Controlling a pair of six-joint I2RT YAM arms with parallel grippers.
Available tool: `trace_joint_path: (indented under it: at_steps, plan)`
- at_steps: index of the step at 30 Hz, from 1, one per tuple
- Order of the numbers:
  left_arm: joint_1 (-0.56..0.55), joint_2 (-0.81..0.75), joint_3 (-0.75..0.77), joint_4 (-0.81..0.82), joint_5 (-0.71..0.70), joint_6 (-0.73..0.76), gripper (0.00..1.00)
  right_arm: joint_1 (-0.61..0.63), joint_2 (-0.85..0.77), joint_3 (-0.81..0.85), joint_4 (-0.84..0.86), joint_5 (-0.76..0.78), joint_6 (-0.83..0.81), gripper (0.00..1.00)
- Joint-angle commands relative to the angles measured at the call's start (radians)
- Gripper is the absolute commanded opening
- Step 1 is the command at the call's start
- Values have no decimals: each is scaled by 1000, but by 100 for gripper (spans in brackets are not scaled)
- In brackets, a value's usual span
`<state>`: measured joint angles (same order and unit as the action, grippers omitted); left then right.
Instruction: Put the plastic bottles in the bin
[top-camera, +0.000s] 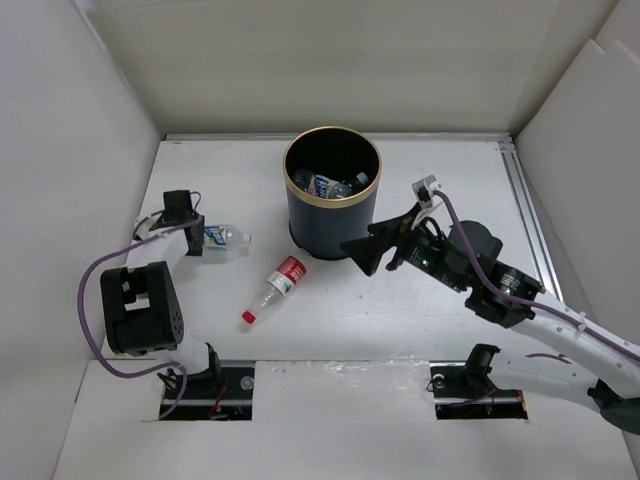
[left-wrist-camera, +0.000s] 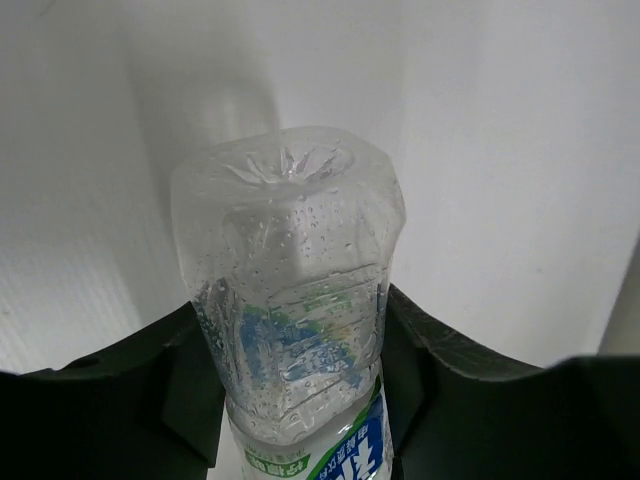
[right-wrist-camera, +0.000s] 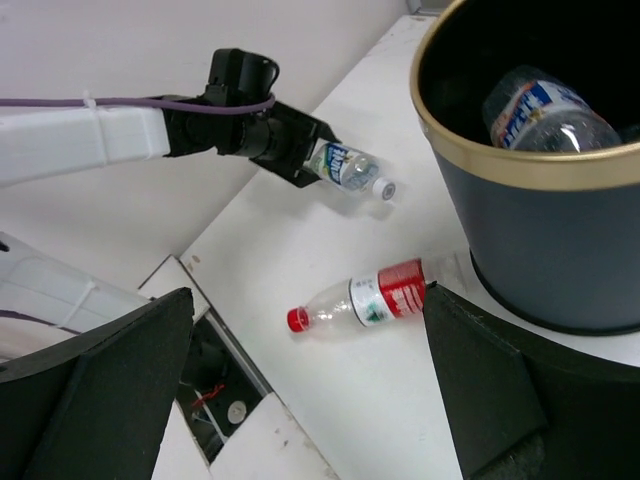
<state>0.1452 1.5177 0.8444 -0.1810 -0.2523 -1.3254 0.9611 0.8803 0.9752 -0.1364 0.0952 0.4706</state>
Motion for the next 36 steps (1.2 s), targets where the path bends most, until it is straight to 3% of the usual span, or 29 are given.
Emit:
trace_joint_path:
  at_steps: [1, 5, 8, 12, 17, 23, 26, 36]
  plan:
    - [5, -111, 116, 6, 22, 181, 0, -7, 23, 112, 9, -67, -52, 100]
    - [5, -195, 244, 77, 200, 455, 0, -7, 104, 253, -96, -149, -197, 100]
    - [-4, -196, 372, 3, 410, 643, 0, 2, 219, 405, -222, -172, -306, 100]
    - [-53, -186, 568, -136, 580, 793, 0, 21, 368, 575, -276, -112, -372, 100]
    - [-53, -244, 648, -169, 872, 891, 0, 21, 506, 758, -263, -61, -397, 100]
    - [-53, -352, 673, -164, 1093, 911, 0, 30, 713, 945, -189, -123, -365, 100]
    - [-53, -382, 644, -122, 1153, 881, 0, 30, 756, 945, -125, -166, -342, 100]
    - [-53, -447, 581, 15, 1223, 775, 0, 85, 893, 1022, -16, -341, -202, 100]
